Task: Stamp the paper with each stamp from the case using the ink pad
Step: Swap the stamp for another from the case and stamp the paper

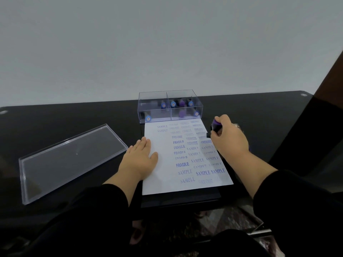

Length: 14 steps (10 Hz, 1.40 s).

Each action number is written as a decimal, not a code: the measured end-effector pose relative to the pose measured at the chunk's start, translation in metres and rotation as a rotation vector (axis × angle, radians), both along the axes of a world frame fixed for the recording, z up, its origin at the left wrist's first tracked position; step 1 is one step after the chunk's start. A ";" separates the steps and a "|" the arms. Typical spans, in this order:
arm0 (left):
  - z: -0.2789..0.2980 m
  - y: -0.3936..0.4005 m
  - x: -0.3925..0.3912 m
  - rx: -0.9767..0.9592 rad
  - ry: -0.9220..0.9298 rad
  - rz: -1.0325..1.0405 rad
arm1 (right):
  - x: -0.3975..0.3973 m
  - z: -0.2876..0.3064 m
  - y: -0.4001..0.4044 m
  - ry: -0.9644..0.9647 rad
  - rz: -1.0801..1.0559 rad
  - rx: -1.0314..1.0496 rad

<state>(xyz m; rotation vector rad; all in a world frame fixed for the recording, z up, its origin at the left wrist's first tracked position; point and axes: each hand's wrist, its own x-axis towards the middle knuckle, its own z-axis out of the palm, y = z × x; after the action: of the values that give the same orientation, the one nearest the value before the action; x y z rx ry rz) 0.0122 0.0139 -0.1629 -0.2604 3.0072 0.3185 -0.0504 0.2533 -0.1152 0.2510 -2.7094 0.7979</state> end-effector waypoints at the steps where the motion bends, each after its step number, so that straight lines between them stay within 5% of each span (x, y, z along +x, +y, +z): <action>1: 0.001 0.000 0.000 0.009 0.012 0.003 | -0.003 0.000 -0.024 0.014 0.077 -0.008; 6: -0.001 -0.001 -0.002 0.044 0.038 0.018 | -0.031 -0.015 -0.120 -0.002 0.291 -0.090; 14: 0.003 -0.001 -0.001 0.033 0.000 0.014 | -0.037 -0.024 -0.130 -0.069 0.331 -0.009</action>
<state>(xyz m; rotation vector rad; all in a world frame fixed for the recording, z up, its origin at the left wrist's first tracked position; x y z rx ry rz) 0.0113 0.0133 -0.1604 -0.2788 2.9981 0.3682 -0.0871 0.1232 -0.1388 0.6959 -2.7658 0.9202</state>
